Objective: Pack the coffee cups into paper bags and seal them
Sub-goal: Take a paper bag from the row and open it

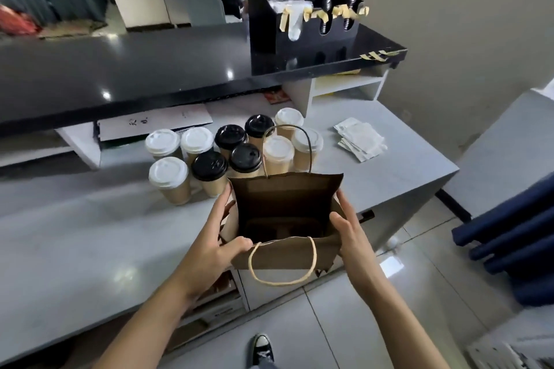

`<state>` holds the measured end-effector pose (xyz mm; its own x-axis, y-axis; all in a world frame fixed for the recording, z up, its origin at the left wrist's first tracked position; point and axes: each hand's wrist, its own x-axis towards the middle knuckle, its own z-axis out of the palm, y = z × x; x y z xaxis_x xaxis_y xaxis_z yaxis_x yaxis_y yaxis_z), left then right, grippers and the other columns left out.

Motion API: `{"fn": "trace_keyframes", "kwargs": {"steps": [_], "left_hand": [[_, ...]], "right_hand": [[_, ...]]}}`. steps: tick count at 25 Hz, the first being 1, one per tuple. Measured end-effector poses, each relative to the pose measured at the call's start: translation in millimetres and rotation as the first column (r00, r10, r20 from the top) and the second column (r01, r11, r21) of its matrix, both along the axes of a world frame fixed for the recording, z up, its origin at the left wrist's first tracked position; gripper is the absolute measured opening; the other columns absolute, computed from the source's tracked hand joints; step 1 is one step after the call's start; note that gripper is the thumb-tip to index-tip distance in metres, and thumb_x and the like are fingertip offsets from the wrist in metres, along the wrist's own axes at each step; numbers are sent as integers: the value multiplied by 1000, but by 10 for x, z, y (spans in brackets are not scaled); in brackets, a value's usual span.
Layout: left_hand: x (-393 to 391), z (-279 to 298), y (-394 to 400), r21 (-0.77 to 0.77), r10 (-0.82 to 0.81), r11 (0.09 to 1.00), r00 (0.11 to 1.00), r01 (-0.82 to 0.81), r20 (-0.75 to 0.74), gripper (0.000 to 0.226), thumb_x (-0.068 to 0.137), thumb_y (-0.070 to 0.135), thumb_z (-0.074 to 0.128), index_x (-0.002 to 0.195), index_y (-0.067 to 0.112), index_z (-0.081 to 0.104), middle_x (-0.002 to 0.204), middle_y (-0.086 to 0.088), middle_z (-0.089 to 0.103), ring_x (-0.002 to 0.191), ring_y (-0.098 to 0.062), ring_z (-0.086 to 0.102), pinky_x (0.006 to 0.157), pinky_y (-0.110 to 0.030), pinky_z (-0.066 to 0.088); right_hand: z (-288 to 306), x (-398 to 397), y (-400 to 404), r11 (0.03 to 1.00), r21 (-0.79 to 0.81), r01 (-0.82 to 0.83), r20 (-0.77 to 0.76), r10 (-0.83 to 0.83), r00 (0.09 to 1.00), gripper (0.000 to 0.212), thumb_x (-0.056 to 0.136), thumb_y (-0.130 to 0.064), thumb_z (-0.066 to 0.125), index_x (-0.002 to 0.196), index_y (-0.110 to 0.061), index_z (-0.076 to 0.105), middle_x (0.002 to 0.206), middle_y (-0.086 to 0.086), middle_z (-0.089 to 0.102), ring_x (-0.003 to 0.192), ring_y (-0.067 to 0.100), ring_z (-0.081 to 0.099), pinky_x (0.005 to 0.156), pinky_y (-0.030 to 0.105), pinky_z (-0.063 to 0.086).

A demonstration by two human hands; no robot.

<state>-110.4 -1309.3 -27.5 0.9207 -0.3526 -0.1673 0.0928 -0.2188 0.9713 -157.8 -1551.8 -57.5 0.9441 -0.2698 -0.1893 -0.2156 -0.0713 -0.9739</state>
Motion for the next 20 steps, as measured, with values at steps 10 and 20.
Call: {"fn": "trace_keyframes", "kwargs": {"steps": [10,20], "left_hand": [[404,-156,91,-22,96,995,995,-96,3,99,80,23,76,157,45,17,136,58,34,138,25,24,104,0,28],[609,-125,-57,-23,200,979,980,-200,-15,100,82,27,85,156,48,21,145,41,38,127,29,36,96,-1,36]], "right_hand": [[61,776,-130,986,-6,-166,-72,165,984,61,88,-68,41,147,-68,23,157,-32,27,150,9,29,122,58,28],[65,1094,-380,966,21,-258,-49,259,965,59,87,-66,47,144,-69,31,155,-30,40,144,6,41,121,53,32]]}}
